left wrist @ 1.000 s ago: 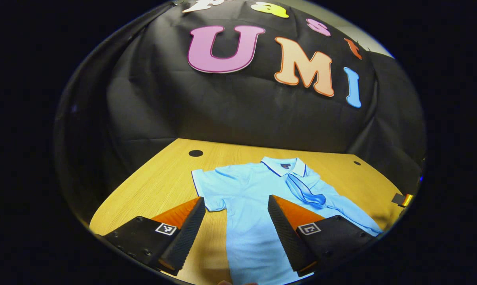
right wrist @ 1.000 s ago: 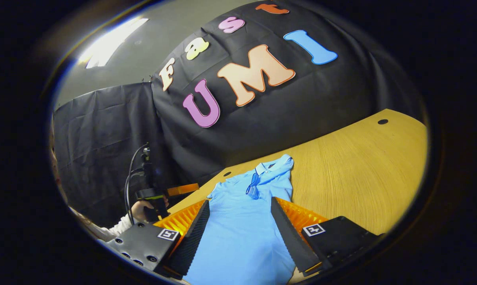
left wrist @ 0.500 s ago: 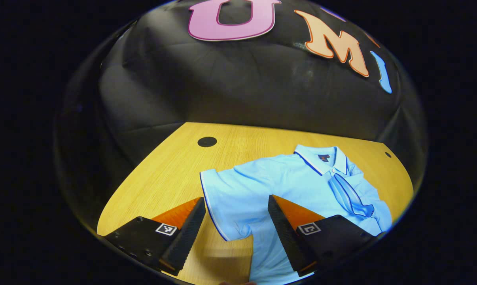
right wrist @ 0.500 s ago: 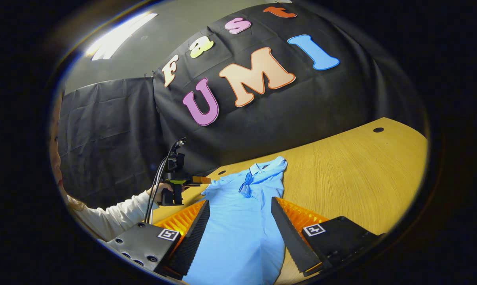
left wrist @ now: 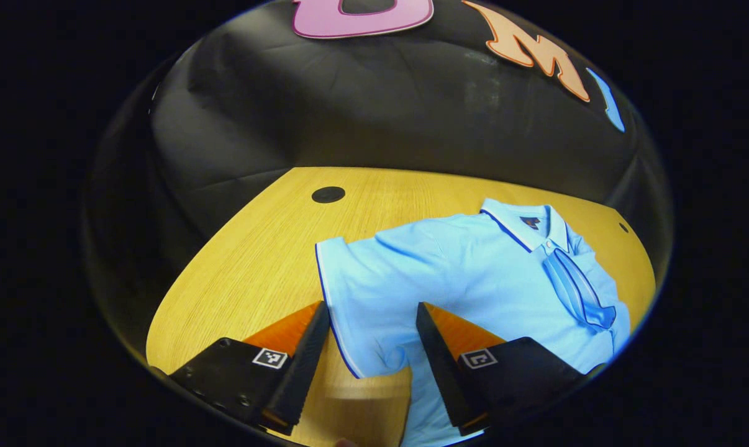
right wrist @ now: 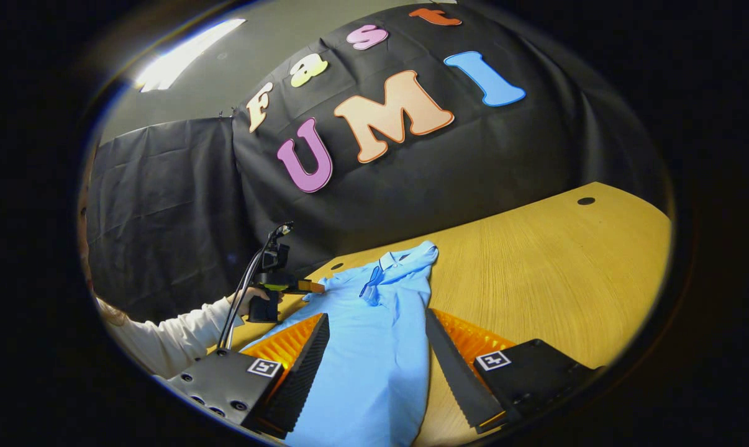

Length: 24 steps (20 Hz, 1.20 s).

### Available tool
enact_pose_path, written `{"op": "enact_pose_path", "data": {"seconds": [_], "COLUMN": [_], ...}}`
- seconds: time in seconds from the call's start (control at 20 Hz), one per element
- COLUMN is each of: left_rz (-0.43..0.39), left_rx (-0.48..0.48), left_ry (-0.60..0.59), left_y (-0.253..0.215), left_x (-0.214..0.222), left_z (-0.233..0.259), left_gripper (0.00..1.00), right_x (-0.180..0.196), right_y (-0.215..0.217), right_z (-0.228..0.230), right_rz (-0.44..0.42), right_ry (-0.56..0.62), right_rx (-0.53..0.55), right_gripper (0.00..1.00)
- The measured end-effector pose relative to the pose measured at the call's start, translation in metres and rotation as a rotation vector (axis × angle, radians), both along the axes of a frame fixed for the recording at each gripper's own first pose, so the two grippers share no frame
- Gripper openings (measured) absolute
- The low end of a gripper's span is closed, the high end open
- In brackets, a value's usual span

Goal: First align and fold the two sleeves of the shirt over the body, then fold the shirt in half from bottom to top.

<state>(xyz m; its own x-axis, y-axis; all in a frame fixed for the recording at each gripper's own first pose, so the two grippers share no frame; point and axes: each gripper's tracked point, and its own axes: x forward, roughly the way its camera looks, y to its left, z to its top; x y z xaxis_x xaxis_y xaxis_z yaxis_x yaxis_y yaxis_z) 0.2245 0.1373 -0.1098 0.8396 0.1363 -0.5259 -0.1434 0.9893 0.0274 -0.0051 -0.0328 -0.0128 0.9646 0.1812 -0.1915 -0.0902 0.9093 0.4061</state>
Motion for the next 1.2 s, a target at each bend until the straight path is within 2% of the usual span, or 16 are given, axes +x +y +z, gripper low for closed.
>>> {"op": "enact_pose_path", "data": {"seconds": [0.05, 0.1, 0.15, 0.2, 0.25, 0.3, 0.4, 0.5, 0.65, 0.9, 1.05, 1.2], "left_rz": [-0.012, -0.029, -0.045, -0.058, -0.075, -0.082, -0.087, -0.087, -0.098, -0.170, -0.256, -0.383], "left_rx": [0.003, -0.002, -0.008, -0.009, -0.021, -0.030, -0.031, -0.025, -0.004, 0.031, 0.066, 0.102], "left_ry": [0.008, 0.012, 0.014, 0.019, 0.015, 0.013, 0.017, 0.018, -0.001, -0.109, -0.161, -0.174], "left_y": [-0.003, -0.006, -0.012, -0.013, -0.019, -0.022, -0.023, -0.024, -0.026, -0.056, -0.096, -0.151], "left_x": [0.001, 0.002, 0.002, 0.003, 0.005, 0.005, 0.004, 0.005, 0.007, 0.014, 0.012, 0.001], "left_z": [-0.002, -0.003, -0.002, -0.003, -0.003, -0.002, -0.002, -0.001, 0.008, 0.054, 0.074, 0.076], "left_gripper": [0.82, 0.75, 0.73, 0.58, 0.52, 0.29, 0.05, 0.00, 0.00, 0.00, 0.00, 0.00], "right_x": [0.000, -0.001, -0.001, -0.002, -0.002, -0.004, -0.004, -0.003, -0.002, -0.003, -0.002, -0.004], "right_y": [-0.001, 0.000, -0.001, -0.001, 0.000, 0.002, 0.004, 0.005, 0.003, 0.004, 0.003, 0.003], "right_z": [0.001, 0.001, 0.001, -0.001, -0.002, -0.002, -0.001, -0.003, -0.003, -0.005, -0.004, -0.005], "right_rz": [-0.001, -0.002, -0.003, -0.005, -0.004, 0.000, 0.007, 0.009, 0.005, 0.010, 0.009, 0.010], "right_ry": [0.000, 0.000, 0.001, 0.004, 0.008, 0.010, 0.013, 0.014, 0.015, 0.022, 0.022, 0.024], "right_rx": [0.006, 0.012, 0.012, 0.011, 0.012, 0.014, 0.018, 0.018, 0.019, 0.036, 0.032, 0.032], "right_gripper": [0.97, 0.97, 0.97, 0.97, 0.97, 0.97, 0.97, 0.97, 0.97, 0.97, 0.97, 0.97]}}
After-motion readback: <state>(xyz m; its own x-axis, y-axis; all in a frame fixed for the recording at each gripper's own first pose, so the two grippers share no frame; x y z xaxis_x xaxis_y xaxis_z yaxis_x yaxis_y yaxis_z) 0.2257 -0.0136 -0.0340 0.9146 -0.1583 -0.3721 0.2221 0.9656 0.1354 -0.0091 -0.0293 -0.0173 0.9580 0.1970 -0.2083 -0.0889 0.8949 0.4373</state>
